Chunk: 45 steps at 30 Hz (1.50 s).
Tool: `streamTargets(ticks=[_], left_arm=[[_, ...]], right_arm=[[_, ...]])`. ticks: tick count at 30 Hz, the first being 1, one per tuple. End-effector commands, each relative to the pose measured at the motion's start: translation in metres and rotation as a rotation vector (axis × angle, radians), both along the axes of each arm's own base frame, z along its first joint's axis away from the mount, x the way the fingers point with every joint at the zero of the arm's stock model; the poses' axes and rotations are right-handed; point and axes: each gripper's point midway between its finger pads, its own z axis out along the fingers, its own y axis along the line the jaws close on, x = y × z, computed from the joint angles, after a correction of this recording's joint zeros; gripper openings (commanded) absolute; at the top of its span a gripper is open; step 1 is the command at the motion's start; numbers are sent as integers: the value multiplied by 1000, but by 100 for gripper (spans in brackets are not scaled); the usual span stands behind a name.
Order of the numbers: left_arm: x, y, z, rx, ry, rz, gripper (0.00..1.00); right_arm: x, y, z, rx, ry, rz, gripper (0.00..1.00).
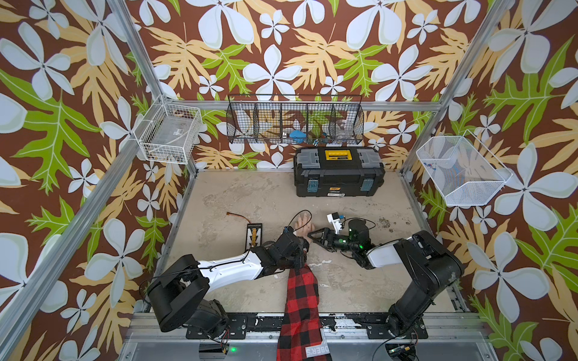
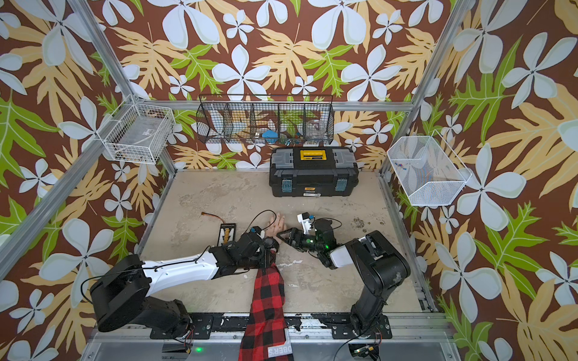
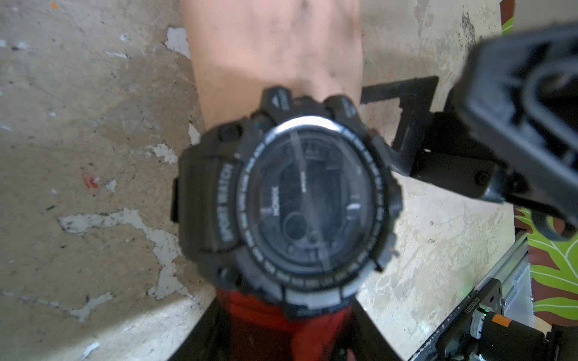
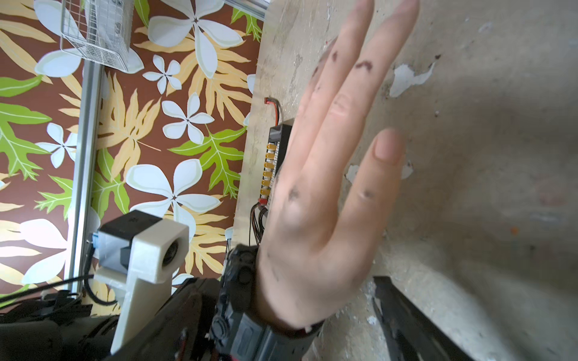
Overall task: Take off the watch
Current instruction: Adjust the hand at the center of the board.
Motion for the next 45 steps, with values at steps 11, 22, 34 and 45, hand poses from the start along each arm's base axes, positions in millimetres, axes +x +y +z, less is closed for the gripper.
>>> streamTargets(ticks=[11, 22, 34, 45], left_arm=[[5, -10, 20, -75, -55, -7, 34], [4, -9, 23, -85, -59, -11, 34], [5, -10, 26, -88, -65, -11, 33], [4, -6, 25, -79, -66, -2, 44]], right_arm=[[6, 33, 21, 142, -21, 58, 79], [10, 37, 12, 172, 14, 51, 69], [12, 42, 6, 200, 49, 59, 55], [9, 40, -5, 153, 65, 50, 37]])
